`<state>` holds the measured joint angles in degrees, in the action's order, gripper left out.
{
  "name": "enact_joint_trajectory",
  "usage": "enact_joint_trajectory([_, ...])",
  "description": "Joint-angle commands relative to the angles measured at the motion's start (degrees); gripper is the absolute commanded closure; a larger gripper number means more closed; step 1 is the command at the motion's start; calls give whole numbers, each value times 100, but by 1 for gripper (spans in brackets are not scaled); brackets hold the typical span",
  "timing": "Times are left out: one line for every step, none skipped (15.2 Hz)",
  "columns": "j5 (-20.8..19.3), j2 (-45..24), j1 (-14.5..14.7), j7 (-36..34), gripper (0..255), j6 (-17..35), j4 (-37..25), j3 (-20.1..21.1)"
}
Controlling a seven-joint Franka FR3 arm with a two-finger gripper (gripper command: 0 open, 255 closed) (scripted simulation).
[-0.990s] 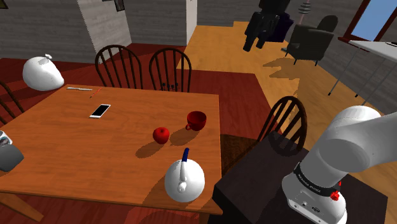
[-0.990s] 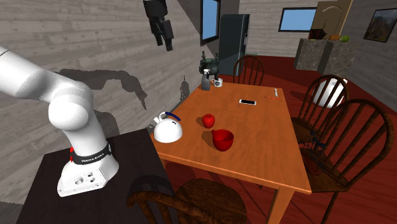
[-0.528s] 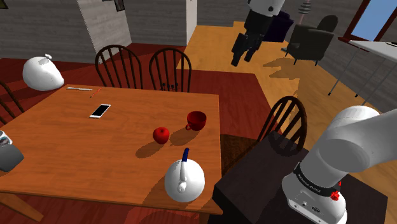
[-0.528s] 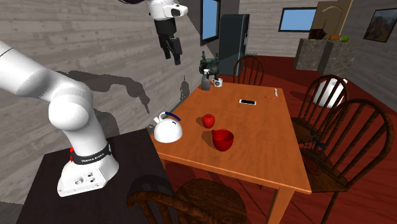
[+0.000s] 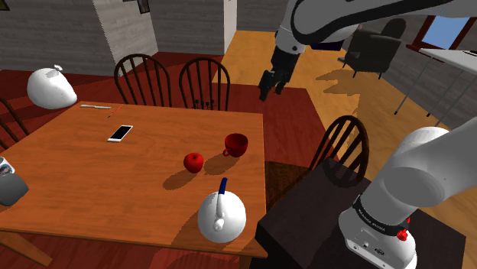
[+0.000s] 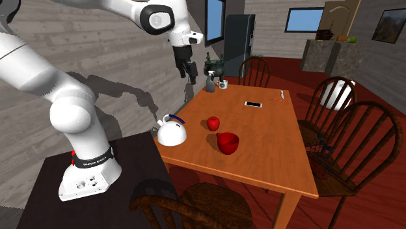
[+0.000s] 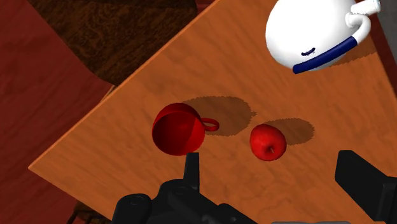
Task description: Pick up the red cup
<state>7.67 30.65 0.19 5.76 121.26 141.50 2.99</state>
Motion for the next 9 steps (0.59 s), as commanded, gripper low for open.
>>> enact_joint_trajectory([11,-341,7,23,0,488,130,35])
enact_joint_trajectory([15,-520,10,27,0,694,155,54])
enact_joint_trajectory([18,-706,14,30,0,899,171,72])
enact_joint_trajectory([19,-898,17,33,0,1102,178,89])
enact_joint_trajectory([19,-1097,21,35,0,1302,177,106])
enact_joint_trajectory([16,-1301,24,35,0,1498,167,121])
enact_joint_trajectory([12,-1510,26,35,0,1692,148,137])
enact_joint_trajectory([5,-1724,27,33,0,1881,121,152])
enact_joint_trajectory([-4,-1941,28,29,0,2065,85,166])
